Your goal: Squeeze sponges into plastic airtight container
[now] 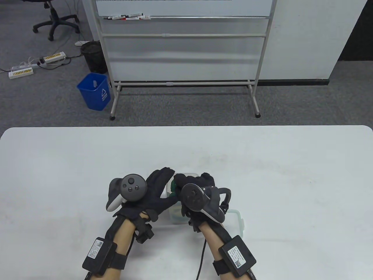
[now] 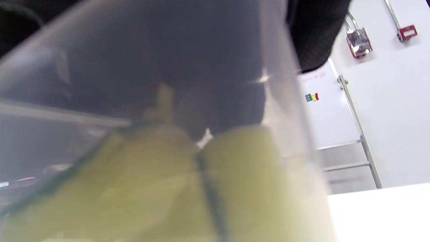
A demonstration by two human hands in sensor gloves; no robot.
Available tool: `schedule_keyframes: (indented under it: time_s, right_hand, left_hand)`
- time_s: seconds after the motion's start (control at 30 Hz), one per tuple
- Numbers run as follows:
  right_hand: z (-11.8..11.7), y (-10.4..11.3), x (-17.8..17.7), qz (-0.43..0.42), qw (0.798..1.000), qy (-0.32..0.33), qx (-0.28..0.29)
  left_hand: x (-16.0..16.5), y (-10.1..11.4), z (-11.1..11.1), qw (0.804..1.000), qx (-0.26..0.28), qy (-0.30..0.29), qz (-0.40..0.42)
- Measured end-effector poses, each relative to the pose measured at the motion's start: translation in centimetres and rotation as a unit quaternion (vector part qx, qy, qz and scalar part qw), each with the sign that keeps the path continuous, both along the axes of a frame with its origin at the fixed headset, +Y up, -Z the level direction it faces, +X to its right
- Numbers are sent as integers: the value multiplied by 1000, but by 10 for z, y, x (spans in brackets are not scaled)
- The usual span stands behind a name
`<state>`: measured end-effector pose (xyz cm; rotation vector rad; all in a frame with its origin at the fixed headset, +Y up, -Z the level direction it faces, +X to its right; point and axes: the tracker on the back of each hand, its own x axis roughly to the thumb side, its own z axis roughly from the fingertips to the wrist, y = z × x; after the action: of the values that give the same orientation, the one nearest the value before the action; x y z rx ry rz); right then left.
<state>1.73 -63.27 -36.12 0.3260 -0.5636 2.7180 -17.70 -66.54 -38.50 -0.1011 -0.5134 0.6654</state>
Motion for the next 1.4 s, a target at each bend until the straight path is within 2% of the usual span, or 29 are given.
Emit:
schedule_keyframes:
  time_s: [0.33, 0.43, 0.6, 0.63, 0.77, 0.83, 1.0, 1.4]
  right_hand:
    - [-11, -8, 3, 12, 994, 43, -101]
    - [-15, -13, 5, 10, 986, 62, -154]
    - [-20, -16, 3, 39, 976, 66, -204]
    - [-22, -15, 3, 42, 970, 67, -231]
    - [-24, -15, 2, 62, 963, 69, -253]
    - [-23, -15, 2, 56, 966, 68, -243]
    - [-21, -16, 8, -11, 981, 99, -164]
    - [-14, 3, 37, -159, 971, 123, -125]
  left_hand:
    - [-1, -1, -1, 1000, -3, 0, 2]
    - [-1, -1, -1, 1000, -5, -2, 5]
    - [-2, -1, -2, 1000, -8, -5, 7]
    - [-2, -1, -2, 1000, -9, -6, 6]
    - [-2, -1, -2, 1000, -9, -7, 5]
    - [-3, -2, -2, 1000, -9, -6, 6]
    - [-3, -2, -2, 1000, -10, -5, 3]
    - [-3, -1, -3, 1000, -6, -2, -5]
